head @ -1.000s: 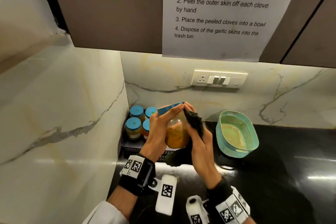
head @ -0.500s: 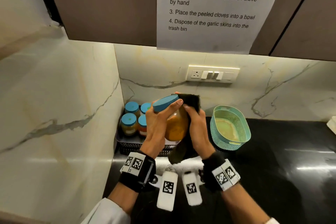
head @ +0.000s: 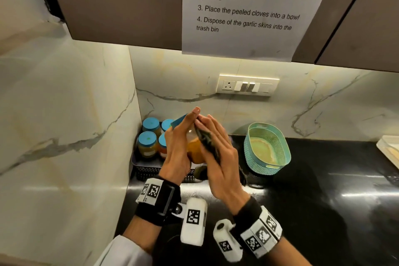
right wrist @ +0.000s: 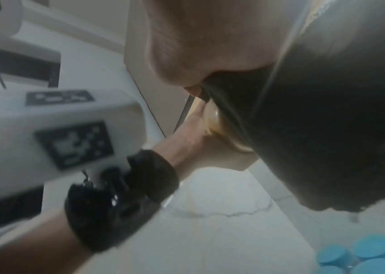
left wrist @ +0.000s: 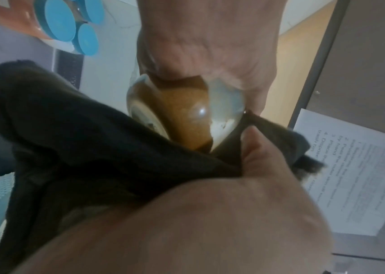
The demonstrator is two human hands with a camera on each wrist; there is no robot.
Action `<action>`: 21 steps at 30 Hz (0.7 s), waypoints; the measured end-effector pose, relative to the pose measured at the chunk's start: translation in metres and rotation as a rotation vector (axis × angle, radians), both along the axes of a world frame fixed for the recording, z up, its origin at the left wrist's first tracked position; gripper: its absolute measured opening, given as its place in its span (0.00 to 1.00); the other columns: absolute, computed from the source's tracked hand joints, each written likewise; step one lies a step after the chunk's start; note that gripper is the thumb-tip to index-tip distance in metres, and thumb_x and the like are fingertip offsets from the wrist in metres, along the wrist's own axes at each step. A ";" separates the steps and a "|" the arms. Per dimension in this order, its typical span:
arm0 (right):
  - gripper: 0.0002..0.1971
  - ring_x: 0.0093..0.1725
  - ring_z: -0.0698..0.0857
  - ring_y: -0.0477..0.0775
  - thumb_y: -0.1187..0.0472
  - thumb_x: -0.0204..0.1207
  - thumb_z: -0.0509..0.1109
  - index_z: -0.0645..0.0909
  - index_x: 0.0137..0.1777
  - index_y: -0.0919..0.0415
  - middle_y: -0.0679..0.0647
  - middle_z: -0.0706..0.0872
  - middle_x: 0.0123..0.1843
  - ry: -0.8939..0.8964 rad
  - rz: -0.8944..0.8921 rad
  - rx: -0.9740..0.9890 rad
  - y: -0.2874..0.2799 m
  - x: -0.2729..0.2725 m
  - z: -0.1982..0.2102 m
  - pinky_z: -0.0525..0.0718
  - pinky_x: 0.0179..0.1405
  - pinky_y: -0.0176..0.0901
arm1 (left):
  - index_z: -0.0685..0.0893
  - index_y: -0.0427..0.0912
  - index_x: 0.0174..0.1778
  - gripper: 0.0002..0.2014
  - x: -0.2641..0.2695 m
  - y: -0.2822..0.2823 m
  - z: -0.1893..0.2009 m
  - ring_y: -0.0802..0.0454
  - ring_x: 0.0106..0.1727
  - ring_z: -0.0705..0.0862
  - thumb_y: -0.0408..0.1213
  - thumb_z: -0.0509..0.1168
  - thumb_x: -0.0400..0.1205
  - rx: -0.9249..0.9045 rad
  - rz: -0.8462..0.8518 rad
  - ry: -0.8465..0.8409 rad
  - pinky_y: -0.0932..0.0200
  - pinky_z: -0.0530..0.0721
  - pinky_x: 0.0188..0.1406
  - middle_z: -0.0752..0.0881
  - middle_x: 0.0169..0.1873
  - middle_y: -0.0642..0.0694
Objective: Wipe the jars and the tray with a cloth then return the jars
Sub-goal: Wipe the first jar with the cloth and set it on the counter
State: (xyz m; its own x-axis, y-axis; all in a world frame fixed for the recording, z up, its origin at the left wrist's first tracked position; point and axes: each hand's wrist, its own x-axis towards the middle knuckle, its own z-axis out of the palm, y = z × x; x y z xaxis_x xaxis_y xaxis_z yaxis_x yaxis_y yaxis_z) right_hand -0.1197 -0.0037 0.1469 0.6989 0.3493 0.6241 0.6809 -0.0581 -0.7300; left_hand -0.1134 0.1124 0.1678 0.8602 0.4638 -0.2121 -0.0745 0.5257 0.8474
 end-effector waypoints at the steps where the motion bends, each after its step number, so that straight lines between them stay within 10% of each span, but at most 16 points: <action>1: 0.23 0.90 0.65 0.53 0.54 0.89 0.63 0.74 0.83 0.53 0.47 0.73 0.87 -0.084 -0.009 -0.056 -0.002 -0.001 -0.005 0.61 0.90 0.64 | 0.90 0.32 0.59 0.46 -0.001 0.000 0.000 0.22 0.62 0.88 0.66 0.86 0.56 -0.001 -0.021 -0.010 0.25 0.85 0.70 0.89 0.58 0.24; 5: 0.27 0.89 0.68 0.59 0.64 0.78 0.64 0.80 0.79 0.61 0.54 0.78 0.84 -0.337 0.089 -0.236 -0.017 -0.004 -0.015 0.60 0.89 0.70 | 0.88 0.36 0.53 0.39 -0.003 0.005 -0.001 0.42 0.40 0.90 0.67 0.79 0.58 -0.001 -0.115 -0.006 0.43 0.92 0.48 0.92 0.42 0.36; 9: 0.29 0.88 0.69 0.62 0.68 0.75 0.62 0.80 0.78 0.63 0.58 0.79 0.82 -0.367 0.122 -0.215 -0.024 0.022 -0.004 0.61 0.88 0.73 | 0.88 0.34 0.61 0.43 0.001 0.001 0.004 0.35 0.55 0.93 0.65 0.81 0.61 0.036 -0.015 -0.038 0.37 0.91 0.60 0.92 0.57 0.30; 16: 0.12 0.50 0.92 0.54 0.64 0.84 0.67 0.91 0.60 0.56 0.55 0.95 0.50 0.688 0.152 0.334 -0.004 0.047 0.047 0.86 0.54 0.47 | 0.88 0.42 0.68 0.43 0.004 -0.007 0.010 0.34 0.64 0.90 0.63 0.84 0.60 -0.017 0.024 -0.042 0.30 0.89 0.64 0.92 0.62 0.36; 21: 0.22 0.84 0.76 0.60 0.67 0.86 0.64 0.79 0.79 0.53 0.55 0.82 0.81 0.084 0.116 0.084 -0.002 0.025 0.020 0.74 0.84 0.61 | 0.90 0.40 0.63 0.31 0.005 0.002 0.016 0.36 0.65 0.89 0.59 0.81 0.72 -0.038 -0.057 -0.102 0.37 0.88 0.66 0.91 0.60 0.36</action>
